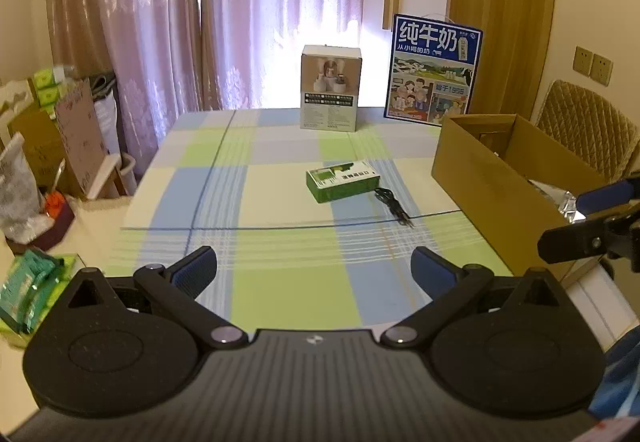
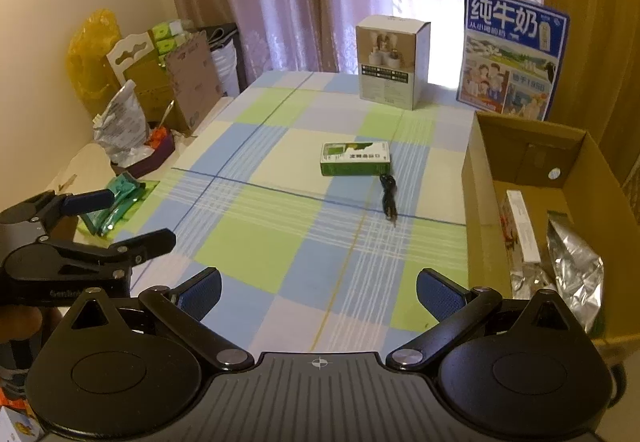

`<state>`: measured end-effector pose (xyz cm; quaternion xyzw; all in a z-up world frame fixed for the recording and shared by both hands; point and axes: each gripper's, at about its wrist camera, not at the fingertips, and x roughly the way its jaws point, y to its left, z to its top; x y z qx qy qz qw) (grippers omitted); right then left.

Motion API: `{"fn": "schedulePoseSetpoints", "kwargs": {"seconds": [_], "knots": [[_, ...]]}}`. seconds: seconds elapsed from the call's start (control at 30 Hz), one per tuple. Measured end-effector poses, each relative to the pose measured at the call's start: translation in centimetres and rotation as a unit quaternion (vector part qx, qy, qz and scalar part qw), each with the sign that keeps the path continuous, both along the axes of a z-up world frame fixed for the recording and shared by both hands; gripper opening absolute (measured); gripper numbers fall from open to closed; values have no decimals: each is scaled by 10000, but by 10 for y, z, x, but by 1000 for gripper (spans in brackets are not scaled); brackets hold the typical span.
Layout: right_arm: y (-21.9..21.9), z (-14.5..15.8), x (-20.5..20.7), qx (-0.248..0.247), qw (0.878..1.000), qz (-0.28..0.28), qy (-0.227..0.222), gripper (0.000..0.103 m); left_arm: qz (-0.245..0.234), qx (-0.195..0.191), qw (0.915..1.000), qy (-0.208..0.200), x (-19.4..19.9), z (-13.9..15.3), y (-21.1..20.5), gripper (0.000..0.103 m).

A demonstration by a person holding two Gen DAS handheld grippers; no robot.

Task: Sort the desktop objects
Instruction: 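Move both open tools back over the spray box and black cable, then grasp the green-and-white spray box with the left tool while the right tool grasps the black cable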

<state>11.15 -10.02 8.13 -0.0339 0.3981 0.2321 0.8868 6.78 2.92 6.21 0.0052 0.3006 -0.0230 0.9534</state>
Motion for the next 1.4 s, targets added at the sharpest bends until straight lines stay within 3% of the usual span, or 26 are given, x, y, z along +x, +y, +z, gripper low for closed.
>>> {"fn": "schedulePoseSetpoints", "kwargs": {"seconds": [0.17, 0.4, 0.73, 1.17, 1.4], "knots": [[8, 2, 7, -21, 10000, 20, -34, 101, -218, 237, 9994, 83, 5, 4, -1, 102], [13, -19, 31, 29, 9998, -88, 151, 101, -504, 466, 9971, 340, 23, 0, 4, 102], [4, -69, 97, 177, 9971, -631, 383, 99, -822, 554, 9925, 719, 96, -27, 26, 102], [5, -116, 176, 300, 9955, -834, 339, 68, -1812, 1222, 9739, 616, 202, -75, 16, 101], [11, -141, 205, 257, 9945, -921, 417, 54, -2229, 1374, 9628, 672, 247, -102, 1, 101]]}}
